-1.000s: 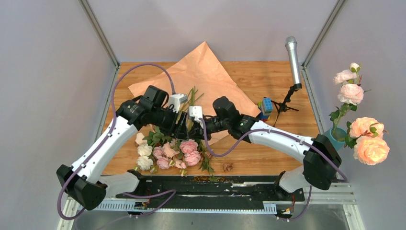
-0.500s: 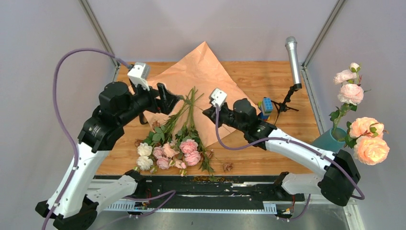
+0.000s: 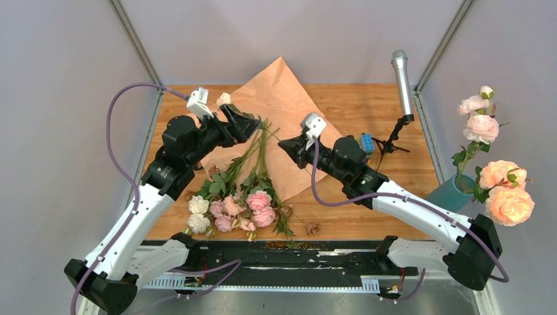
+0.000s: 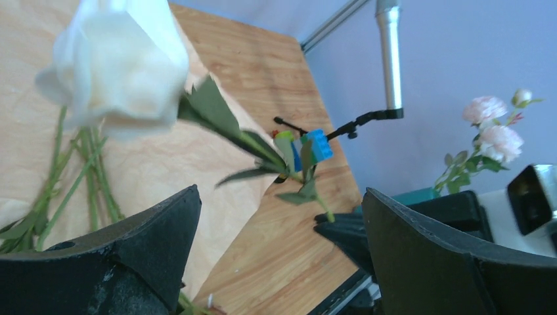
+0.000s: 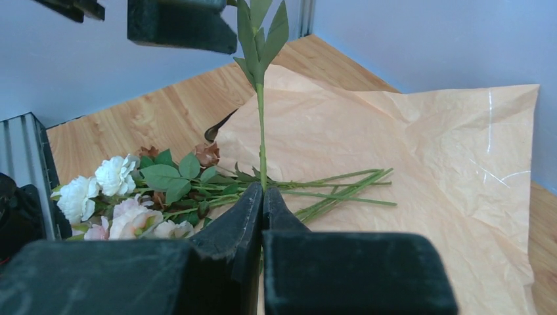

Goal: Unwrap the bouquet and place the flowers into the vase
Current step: Pick up the fake flower from the wrapping paper.

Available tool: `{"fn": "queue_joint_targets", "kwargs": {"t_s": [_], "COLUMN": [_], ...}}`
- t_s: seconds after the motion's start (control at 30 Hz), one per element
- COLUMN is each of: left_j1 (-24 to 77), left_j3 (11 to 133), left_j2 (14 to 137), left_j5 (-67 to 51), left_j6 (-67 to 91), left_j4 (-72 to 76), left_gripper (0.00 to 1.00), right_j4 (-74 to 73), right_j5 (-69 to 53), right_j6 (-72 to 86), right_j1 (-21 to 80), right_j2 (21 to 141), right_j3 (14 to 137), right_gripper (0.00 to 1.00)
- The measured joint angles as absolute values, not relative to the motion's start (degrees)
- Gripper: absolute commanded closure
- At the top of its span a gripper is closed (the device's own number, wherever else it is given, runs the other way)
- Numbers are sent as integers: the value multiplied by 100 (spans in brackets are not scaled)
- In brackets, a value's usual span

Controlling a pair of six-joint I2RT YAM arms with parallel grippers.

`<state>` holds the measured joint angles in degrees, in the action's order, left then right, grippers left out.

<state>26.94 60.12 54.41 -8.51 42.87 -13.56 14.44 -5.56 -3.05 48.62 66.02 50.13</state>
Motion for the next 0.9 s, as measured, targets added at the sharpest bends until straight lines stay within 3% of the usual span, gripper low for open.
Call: {"fn": "queue_joint_targets", "kwargs": {"t_s": [0.17, 0.33, 0.4, 0.47, 0.63, 0.9], "left_j1": [2630, 2504, 2495, 2495, 2493, 2493], "left_j3": [5905, 5627, 5551, 5509, 5415, 5166], "left_j2": [5369, 5332, 5334, 5341, 5293, 5205], "left_j5": [-847, -834, -823, -810, -760, -738], "left_j6": [4727, 5105, 5223, 5260, 5229, 5234], "left_j4": [-659, -126, -62, -43, 32, 165], "left_gripper": [26, 67, 88, 100, 100, 100], "right_j4": [1490, 1500, 1500, 1474, 1146, 102], "right_j5": [-856, -1140, -1232, -1313, -1361, -1584], "right_j6": [-281, -285, -296, -311, -305, -305], "right_j1": [4862, 4862, 4862, 4862, 4862, 4862], "right_j2": [6602, 6600, 6600, 6600, 6674, 7614], "right_j3": [4952, 4950, 4950, 4950, 5107, 6790], "right_gripper": [100, 100, 84, 70, 53, 47]}}
